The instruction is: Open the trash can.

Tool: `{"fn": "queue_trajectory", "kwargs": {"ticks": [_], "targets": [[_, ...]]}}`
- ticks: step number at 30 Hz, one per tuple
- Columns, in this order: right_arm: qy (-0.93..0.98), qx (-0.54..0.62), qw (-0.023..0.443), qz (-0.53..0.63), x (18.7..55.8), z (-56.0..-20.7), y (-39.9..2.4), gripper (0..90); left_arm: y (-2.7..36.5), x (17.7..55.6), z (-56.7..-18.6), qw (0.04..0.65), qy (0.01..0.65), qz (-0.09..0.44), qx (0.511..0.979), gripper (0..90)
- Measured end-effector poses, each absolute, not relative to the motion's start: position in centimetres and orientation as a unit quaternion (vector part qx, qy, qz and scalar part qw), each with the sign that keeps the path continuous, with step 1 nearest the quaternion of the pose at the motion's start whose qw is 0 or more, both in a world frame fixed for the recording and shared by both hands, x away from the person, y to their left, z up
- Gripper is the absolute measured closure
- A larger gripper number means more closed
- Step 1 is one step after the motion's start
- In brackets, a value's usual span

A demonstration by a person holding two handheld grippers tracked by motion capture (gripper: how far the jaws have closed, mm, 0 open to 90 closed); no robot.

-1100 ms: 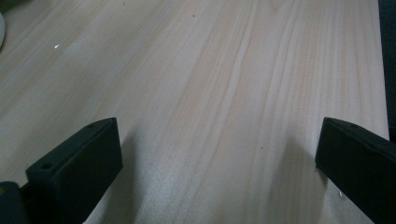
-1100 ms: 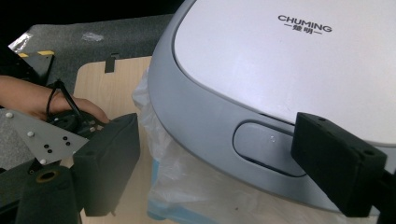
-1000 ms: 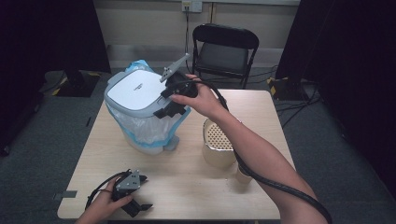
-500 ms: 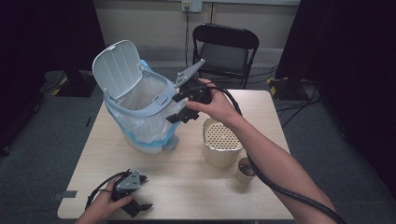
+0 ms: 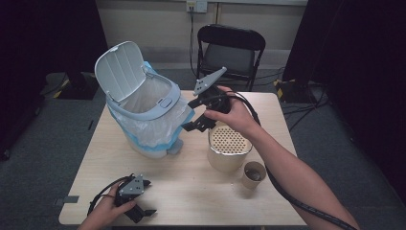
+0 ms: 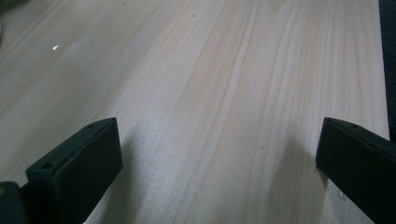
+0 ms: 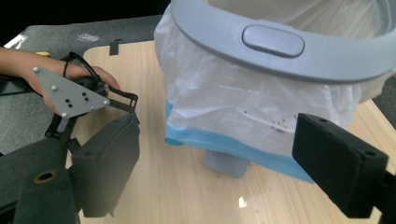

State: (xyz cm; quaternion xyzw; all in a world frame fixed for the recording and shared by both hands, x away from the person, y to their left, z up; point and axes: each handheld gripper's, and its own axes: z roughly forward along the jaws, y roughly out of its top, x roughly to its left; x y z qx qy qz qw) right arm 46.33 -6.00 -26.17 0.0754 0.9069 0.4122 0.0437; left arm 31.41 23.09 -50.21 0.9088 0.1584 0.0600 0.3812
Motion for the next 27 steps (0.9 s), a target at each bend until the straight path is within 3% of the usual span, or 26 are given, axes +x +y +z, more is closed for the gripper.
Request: {"fn": "queue_trajectory", "kwargs": {"ticks": [27], "targets": [[0.897, 0.124, 0.046, 0.421, 45.3, -29.0, -11.6, 14.7, 23.1, 31.4, -50.2, 0.380, 0.158, 0.060, 0.909, 0.0]]}}
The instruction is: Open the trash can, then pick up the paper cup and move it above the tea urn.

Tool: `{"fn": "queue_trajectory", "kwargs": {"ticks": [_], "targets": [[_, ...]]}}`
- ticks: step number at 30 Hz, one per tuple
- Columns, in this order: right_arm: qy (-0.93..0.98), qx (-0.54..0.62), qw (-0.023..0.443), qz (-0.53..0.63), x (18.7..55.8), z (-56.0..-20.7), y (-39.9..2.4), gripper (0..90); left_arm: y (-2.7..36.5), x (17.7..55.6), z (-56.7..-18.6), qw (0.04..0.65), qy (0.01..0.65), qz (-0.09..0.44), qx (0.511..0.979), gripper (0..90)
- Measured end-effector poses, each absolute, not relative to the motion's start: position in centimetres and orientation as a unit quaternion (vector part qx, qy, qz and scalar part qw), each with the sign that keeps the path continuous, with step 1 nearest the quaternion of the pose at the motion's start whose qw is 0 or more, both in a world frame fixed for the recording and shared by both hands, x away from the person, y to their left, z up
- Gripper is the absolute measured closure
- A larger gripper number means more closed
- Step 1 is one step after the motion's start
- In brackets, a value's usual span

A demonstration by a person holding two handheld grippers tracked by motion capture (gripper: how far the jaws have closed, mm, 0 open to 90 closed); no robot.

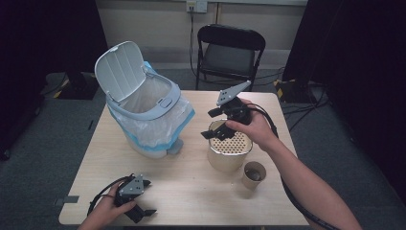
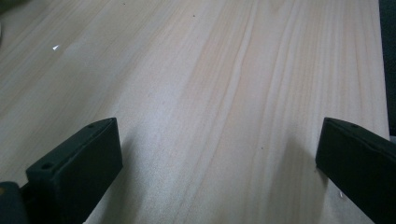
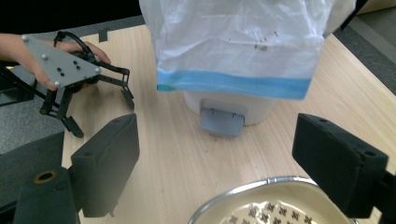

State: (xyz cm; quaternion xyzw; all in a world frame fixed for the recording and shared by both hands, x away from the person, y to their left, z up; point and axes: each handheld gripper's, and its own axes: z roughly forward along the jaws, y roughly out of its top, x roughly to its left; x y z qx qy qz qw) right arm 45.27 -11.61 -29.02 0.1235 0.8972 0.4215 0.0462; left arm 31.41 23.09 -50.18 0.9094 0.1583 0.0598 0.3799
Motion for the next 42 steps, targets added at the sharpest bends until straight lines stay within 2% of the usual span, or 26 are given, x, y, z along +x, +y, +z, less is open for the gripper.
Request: {"fn": "queue_trajectory", "kwargs": {"ticks": [25, 42], "targets": [[0.897, 0.156, 0.050, 0.410, 43.1, -31.9, -18.0, 14.6, 23.0, 31.4, -50.3, 0.384, 0.161, 0.061, 0.907, 0.0], [0.898, 0.169, 0.052, 0.403, 41.8, -33.9, -20.8, 14.6, 23.1, 31.4, -50.3, 0.384, 0.161, 0.061, 0.907, 0.0]]}}
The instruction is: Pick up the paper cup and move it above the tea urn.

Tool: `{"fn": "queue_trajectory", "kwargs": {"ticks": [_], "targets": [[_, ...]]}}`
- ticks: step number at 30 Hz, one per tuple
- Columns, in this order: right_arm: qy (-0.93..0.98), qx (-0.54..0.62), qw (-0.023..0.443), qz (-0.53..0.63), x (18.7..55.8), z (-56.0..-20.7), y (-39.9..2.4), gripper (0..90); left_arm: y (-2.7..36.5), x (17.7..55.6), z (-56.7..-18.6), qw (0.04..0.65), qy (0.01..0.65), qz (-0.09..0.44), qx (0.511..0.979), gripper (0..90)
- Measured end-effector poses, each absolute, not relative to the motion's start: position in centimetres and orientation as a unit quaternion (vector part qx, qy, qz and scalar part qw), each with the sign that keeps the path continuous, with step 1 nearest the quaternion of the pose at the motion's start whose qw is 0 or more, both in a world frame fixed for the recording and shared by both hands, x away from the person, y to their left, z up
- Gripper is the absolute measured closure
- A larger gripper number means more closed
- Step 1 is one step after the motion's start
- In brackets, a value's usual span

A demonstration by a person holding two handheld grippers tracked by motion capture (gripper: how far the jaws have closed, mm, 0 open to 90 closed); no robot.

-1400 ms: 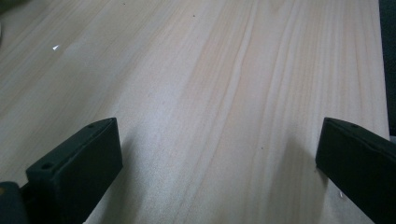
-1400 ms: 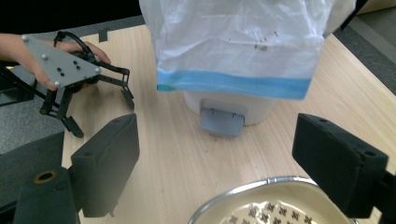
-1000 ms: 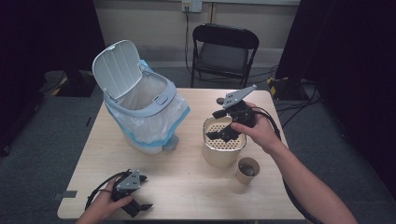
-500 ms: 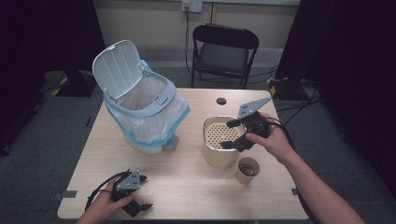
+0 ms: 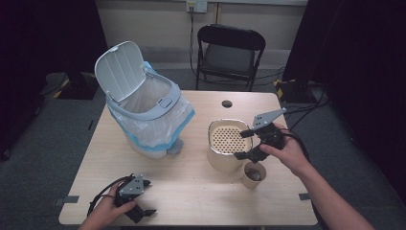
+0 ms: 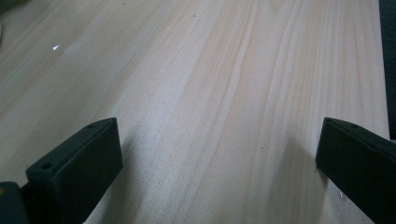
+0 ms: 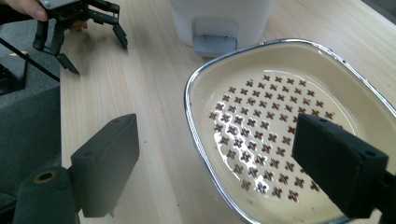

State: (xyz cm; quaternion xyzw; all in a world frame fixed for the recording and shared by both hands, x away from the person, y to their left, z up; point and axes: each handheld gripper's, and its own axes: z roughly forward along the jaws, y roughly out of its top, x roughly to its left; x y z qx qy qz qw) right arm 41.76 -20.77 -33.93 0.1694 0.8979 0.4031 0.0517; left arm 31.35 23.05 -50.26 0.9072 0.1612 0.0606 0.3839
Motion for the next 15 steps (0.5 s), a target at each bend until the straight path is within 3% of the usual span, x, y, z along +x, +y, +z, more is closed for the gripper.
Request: {"fn": "queue_trajectory", "kwargs": {"ticks": [15], "targets": [[0.895, 0.187, 0.054, 0.402, 40.9, -35.4, -23.2, 14.6, 23.1, 31.4, -50.3, 0.384, 0.161, 0.061, 0.907, 0.0]]}}
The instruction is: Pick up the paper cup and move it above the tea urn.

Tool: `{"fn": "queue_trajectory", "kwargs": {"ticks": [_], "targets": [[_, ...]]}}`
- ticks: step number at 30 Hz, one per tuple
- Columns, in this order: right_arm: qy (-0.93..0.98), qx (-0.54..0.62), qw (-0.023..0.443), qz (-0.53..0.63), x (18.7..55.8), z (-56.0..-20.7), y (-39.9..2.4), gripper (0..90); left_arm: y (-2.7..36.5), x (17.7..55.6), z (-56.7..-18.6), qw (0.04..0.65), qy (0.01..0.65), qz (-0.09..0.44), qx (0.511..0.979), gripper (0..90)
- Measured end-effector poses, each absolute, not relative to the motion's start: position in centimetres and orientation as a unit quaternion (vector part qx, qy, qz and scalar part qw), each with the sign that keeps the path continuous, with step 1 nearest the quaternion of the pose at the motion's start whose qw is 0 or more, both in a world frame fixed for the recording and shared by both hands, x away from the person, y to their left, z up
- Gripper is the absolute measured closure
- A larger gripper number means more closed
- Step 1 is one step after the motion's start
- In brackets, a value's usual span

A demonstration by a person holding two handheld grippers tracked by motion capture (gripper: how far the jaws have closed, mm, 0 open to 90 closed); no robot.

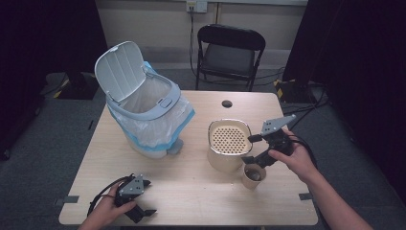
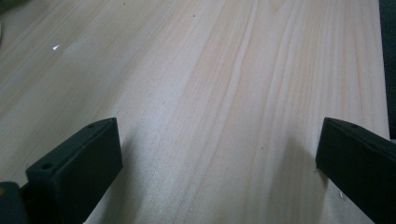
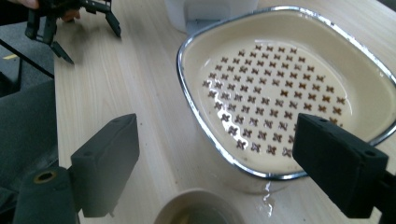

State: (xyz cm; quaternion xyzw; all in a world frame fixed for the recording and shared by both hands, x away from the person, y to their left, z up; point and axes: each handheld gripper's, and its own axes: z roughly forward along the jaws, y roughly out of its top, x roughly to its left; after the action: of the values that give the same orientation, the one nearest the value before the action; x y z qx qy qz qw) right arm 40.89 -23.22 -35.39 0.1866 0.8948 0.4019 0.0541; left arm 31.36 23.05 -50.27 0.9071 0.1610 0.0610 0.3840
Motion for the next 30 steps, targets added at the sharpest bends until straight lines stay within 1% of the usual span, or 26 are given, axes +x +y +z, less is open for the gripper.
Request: {"fn": "queue_trajectory", "kwargs": {"ticks": [30], "targets": [[0.890, 0.213, 0.054, 0.400, 38.5, -38.2, -27.7, 14.8, 23.1, 31.4, -50.2, 0.383, 0.159, 0.061, 0.908, 0.0]]}}
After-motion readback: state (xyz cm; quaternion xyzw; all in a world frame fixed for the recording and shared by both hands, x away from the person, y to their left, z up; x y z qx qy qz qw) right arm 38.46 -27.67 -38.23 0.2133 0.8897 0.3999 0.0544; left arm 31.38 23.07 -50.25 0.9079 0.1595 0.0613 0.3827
